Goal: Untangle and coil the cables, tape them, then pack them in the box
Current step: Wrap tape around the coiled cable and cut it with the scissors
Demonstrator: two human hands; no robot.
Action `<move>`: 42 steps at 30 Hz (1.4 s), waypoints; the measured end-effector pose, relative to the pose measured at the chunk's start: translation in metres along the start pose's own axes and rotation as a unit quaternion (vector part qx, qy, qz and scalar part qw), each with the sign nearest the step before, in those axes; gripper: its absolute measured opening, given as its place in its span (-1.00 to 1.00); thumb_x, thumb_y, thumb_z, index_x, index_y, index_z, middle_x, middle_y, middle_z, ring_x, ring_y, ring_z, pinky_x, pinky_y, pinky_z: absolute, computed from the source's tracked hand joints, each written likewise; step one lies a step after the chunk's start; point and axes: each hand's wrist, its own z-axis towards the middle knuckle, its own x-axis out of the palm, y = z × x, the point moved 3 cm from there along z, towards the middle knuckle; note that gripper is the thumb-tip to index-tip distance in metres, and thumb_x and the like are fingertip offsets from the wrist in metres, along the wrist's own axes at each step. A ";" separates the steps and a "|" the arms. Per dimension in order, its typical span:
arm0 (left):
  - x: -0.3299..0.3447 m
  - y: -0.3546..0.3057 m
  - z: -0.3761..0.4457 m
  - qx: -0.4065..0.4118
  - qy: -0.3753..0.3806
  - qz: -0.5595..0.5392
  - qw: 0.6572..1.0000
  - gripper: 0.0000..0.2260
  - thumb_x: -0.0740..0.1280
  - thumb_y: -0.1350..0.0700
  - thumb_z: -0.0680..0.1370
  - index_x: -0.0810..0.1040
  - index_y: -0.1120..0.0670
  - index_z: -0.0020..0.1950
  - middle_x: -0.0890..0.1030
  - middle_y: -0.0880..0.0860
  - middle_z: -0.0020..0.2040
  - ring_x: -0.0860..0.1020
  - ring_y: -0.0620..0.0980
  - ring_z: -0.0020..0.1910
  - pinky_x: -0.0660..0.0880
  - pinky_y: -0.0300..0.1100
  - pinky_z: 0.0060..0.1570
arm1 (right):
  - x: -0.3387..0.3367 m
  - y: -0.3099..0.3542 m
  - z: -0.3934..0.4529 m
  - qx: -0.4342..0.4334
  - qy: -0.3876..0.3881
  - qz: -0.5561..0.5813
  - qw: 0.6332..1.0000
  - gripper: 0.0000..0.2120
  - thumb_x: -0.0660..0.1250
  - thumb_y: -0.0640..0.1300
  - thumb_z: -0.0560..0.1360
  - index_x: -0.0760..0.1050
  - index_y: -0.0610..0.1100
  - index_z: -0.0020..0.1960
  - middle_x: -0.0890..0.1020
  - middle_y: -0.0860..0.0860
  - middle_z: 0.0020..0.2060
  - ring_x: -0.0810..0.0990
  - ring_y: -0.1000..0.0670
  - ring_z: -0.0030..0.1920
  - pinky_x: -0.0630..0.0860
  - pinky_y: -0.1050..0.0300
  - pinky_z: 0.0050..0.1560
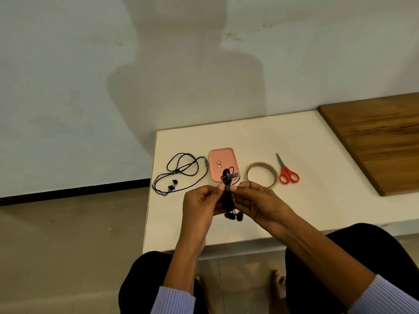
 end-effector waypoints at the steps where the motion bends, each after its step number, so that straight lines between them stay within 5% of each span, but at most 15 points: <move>1: 0.001 -0.001 0.000 0.003 -0.002 -0.005 1.000 -0.79 0.28 0.12 0.57 0.64 0.18 -0.16 0.69 0.09 -0.31 0.67 0.03 -0.30 0.59 -0.24 -0.29 | 0.000 0.001 -0.001 -0.007 -0.015 -0.009 1.000 -0.92 0.40 -0.30 0.35 0.50 -0.21 -0.24 0.65 -0.11 -0.30 0.65 -0.01 -0.24 0.61 0.23 -0.21; 7: 0.002 -0.002 -0.002 0.015 0.013 0.007 1.000 -0.88 0.42 0.13 0.45 0.65 0.18 -0.11 0.70 0.12 -0.24 0.68 0.04 -0.20 0.60 -0.22 -0.16 | 0.003 0.011 -0.008 -0.043 -0.064 -0.068 0.995 -0.88 0.44 -0.29 0.37 0.51 -0.24 -0.15 0.67 -0.14 -0.25 0.68 -0.04 -0.21 0.59 0.22 -0.19; 13: -0.001 -0.010 -0.004 0.034 0.037 -0.074 0.996 -0.87 0.31 0.22 0.52 0.64 0.22 -0.08 0.66 0.06 -0.31 0.63 -0.03 -0.27 0.61 -0.13 -0.14 | 0.008 0.029 -0.015 -0.024 0.004 -0.049 0.998 -0.77 0.42 -0.29 0.37 0.52 -0.28 0.01 0.68 -0.14 -0.18 0.69 -0.03 -0.15 0.62 0.19 -0.11; 21: 0.008 -0.026 -0.014 0.050 0.109 -0.156 0.980 -0.80 0.26 0.10 0.47 0.66 0.09 -0.24 0.57 0.06 -0.37 0.55 -0.03 -0.41 0.52 -0.15 -0.42 | 0.017 0.041 -0.027 0.030 0.083 -0.016 0.996 -0.87 0.39 -0.21 0.33 0.53 -0.17 -0.12 0.66 -0.05 -0.21 0.64 0.03 -0.15 0.62 0.17 -0.04; 26: 0.011 -0.029 -0.017 0.016 0.152 -0.161 0.975 -0.76 0.24 0.04 0.49 0.64 0.07 -0.26 0.54 0.01 -0.40 0.50 -0.10 -0.45 0.44 -0.18 -0.38 | 0.023 0.043 -0.032 0.013 0.130 -0.029 0.991 -0.97 0.34 -0.22 0.40 0.51 -0.16 -0.17 0.62 -0.08 -0.27 0.61 -0.01 -0.23 0.59 0.17 -0.10; 32: 0.008 -0.024 -0.015 0.017 0.129 -0.086 0.988 -0.73 0.25 -0.01 0.49 0.69 0.08 -0.20 0.65 0.12 -0.29 0.60 -0.01 -0.33 0.54 -0.18 -0.32 | 0.012 0.041 -0.026 -0.048 0.057 -0.096 0.993 -0.83 0.45 -0.18 0.31 0.56 -0.21 -0.14 0.64 -0.07 -0.25 0.61 0.04 -0.26 0.50 0.07 0.08; 36: 0.008 -0.023 -0.013 0.043 0.127 -0.048 0.990 -0.74 0.30 0.02 0.46 0.66 0.17 -0.09 0.65 0.14 -0.25 0.60 0.01 -0.26 0.53 -0.18 -0.30 | 0.010 0.040 -0.028 -0.087 -0.020 -0.119 0.989 -0.80 0.50 -0.14 0.21 0.63 -0.19 -0.20 0.68 -0.07 -0.22 0.66 -0.01 -0.11 0.53 0.01 0.17; 42: 0.006 -0.025 -0.013 0.053 0.117 -0.055 0.990 -0.76 0.24 0.07 0.53 0.64 0.15 -0.16 0.58 0.02 -0.37 0.53 -0.11 -0.36 0.40 -0.37 -0.43 | 0.011 0.040 -0.025 -0.018 0.051 -0.095 0.994 -0.71 0.43 -0.13 0.32 0.59 -0.23 0.00 0.68 -0.08 -0.10 0.64 -0.02 0.02 0.57 0.06 0.07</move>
